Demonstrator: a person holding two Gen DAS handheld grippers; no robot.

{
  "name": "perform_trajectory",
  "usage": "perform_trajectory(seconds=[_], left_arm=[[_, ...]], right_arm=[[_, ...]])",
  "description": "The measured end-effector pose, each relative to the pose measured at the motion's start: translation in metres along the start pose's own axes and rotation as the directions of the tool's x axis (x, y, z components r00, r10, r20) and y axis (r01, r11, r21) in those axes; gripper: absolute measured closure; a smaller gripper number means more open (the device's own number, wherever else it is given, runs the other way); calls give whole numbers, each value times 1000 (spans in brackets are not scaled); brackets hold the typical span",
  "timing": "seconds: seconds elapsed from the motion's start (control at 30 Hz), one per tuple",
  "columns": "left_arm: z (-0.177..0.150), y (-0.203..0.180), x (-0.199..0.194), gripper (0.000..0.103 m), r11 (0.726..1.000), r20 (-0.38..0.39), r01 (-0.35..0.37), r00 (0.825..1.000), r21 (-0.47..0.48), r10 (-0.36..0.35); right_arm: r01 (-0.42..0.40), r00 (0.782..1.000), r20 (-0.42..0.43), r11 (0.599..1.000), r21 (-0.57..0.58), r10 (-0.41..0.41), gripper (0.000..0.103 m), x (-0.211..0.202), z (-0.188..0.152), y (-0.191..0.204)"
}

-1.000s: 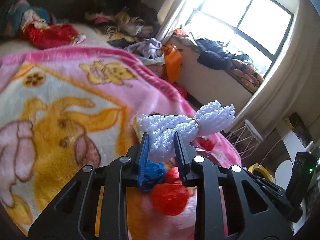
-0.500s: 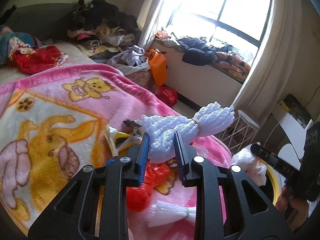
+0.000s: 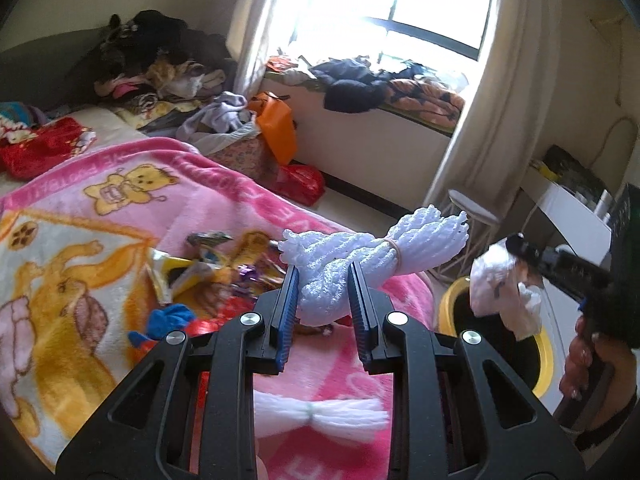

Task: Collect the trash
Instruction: 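Carry the mesh net and tissue in both grippers over the yellow-rimmed bin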

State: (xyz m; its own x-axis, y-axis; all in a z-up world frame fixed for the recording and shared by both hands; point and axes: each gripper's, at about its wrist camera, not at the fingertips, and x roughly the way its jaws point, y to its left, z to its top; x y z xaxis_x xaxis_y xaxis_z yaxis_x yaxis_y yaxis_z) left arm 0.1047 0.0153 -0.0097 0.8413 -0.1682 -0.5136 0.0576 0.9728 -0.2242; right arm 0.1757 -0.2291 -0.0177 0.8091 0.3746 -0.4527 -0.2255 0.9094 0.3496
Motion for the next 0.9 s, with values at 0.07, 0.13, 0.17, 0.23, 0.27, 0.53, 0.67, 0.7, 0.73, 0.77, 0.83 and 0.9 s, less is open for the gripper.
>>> perform_trajectory(seconds=[0.07,0.13,0.17,0.23,0.27,0.53,0.67,0.7,0.73,0.77,0.83,0.9], left_arm=[[-3,-8,2,83,1000,-6,10,1000,17,-10],[-5,-16,6,83,999,-15,22,1000,36,-21],[-6,-21,7,83,998,-17,23,1000,50,-23],[-8,-32,11,83,996,-24,33,999,78,-31],[-10,-36,13,83,995,-28,37,999,88,-35],[-28,-73,26,83,979,-72,79,995,186,-67],[-38,-90,33,83,969,-104,106,991,223,-84],[-40,-94,35,83,966,-111,111,990,232,-88],[-42,-99,37,83,962,-121,120,988,244,-93],[-45,-104,39,83,959,-130,127,987,254,-97],[-50,-113,43,83,951,-147,140,984,277,-102],[-55,-122,48,83,944,-167,154,980,293,-108]], right_arm=[[16,1000,14,1000,24,-16,97,-6,2,-11],[27,999,27,999,46,-28,97,-11,4,-21],[33,999,34,998,61,-35,97,-14,5,-27],[44,998,46,995,90,-48,97,-20,8,-38],[47,997,53,993,108,-53,97,-23,9,-45],[99,991,69,976,195,-114,97,-36,5,-87],[117,989,66,967,227,-135,97,-38,1,-101],[121,988,66,965,234,-140,97,-37,1,-104],[125,987,65,962,241,-145,97,-37,1,-105],[127,987,64,960,250,-147,97,-36,1,-109],[130,987,60,957,258,-150,97,-33,2,-113],[135,987,49,956,260,-153,97,-28,2,-118]])
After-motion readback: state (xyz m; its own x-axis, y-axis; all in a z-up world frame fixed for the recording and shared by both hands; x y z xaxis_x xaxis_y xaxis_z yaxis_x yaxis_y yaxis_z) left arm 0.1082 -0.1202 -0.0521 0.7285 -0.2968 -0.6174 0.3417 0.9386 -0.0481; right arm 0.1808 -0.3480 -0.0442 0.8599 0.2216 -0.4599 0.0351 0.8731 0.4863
